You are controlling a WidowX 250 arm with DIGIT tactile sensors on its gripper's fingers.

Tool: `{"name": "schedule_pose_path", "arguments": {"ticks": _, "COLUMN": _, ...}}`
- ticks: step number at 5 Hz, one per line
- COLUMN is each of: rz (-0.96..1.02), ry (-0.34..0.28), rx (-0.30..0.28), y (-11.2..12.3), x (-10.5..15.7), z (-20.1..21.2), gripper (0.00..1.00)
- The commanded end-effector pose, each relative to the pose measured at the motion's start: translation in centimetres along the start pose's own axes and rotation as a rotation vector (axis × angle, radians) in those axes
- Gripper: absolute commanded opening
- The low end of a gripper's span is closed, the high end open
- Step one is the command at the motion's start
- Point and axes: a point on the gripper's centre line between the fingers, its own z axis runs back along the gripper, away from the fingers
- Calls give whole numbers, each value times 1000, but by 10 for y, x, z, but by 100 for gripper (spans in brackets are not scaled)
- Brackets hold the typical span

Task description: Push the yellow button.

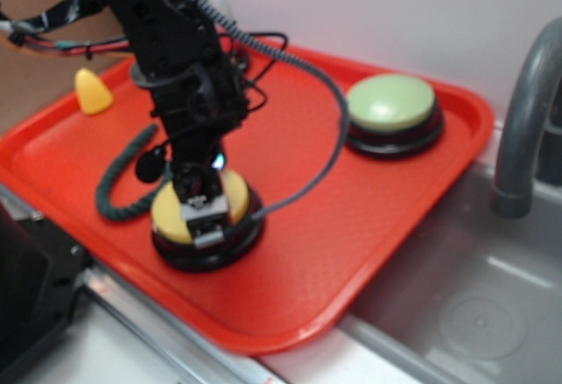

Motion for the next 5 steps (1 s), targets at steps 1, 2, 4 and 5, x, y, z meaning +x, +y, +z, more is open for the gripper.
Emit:
{"name": "schedule_pose_path", "arguments": {"ticks": 1, "rz": 2, "ry": 10, "rx": 9, "y": -1, "x": 5, "z": -6, "gripper": 100}}
{"name": "schedule_pose_path", "arguments": {"ticks": 2, "rz": 8, "ry": 42, "rx": 37, "y": 0, "x": 13, "z": 15, "gripper": 100}}
{"name": "schedule_pose_path", "arguments": {"ticks": 4, "rz": 34, "ry": 73, "rx": 29, "y": 4, "x": 31, "z": 43, "gripper": 100}}
{"name": "schedule_pose_path", "arguments": {"ticks": 5, "rz": 39, "ry": 79, "rx": 31, "y": 7, "x": 29, "z": 46, "gripper": 100}}
